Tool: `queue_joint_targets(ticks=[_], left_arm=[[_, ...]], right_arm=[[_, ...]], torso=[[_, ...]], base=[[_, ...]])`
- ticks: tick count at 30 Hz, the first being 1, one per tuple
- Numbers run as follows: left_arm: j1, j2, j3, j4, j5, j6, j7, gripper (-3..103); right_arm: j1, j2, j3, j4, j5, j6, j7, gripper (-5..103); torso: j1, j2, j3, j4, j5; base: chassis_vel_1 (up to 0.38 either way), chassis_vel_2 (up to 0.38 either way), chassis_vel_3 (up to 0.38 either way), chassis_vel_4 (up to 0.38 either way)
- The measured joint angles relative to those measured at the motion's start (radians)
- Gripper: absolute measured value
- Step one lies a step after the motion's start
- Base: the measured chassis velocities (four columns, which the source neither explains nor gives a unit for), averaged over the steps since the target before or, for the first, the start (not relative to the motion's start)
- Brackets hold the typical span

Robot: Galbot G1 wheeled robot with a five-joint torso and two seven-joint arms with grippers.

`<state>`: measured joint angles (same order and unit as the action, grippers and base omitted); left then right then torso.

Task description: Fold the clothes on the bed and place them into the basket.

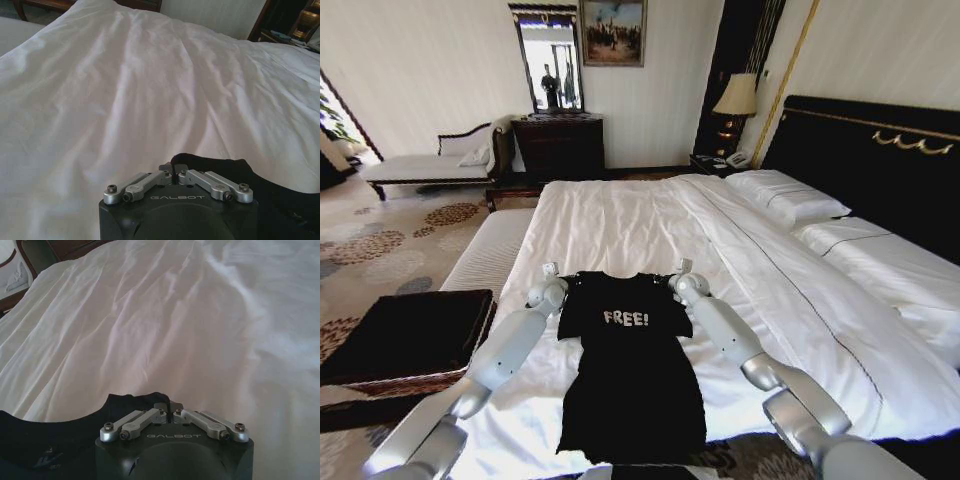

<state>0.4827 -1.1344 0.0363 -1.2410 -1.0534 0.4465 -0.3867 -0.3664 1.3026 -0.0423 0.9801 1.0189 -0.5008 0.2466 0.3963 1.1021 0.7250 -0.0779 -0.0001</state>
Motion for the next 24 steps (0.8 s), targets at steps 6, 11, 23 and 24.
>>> queue_joint_targets(ticks=[6,11,23,24], left_arm=[[-0.048,-0.038,0.019,0.073,0.024,-0.002,0.014,0],[-0.04,-0.054,0.025,0.083,0.043,-0.002,0.015,0],[0.013,-0.016,0.006,-0.009,0.062,0.011,0.004,40],[0.033,-0.002,-0.001,-0.046,0.073,0.008,0.004,45]], right_arm=[[0.026,0.003,0.001,-0.042,-0.017,0.018,-0.005,1],[0.008,0.002,-0.004,-0.039,-0.032,0.024,-0.009,1],[-0.075,-0.058,-0.008,0.086,-0.061,0.077,-0.038,43],[-0.09,-0.074,-0.008,0.123,-0.063,0.085,-0.037,48]], torso=[[0.0,0.0,0.0,-0.0003,0.0002],[0.0,0.0,0.0,0.0001,0.0003],[0.0,0.0,0.0,0.0,0.0003],[0.0,0.0,0.0,0.0,0.0002]], base=[[0.0,0.0,0.0,0.0],[0.0,0.0,0.0,0.0],[0.0,0.0,0.0,0.0],[0.0,0.0,0.0,0.0]])
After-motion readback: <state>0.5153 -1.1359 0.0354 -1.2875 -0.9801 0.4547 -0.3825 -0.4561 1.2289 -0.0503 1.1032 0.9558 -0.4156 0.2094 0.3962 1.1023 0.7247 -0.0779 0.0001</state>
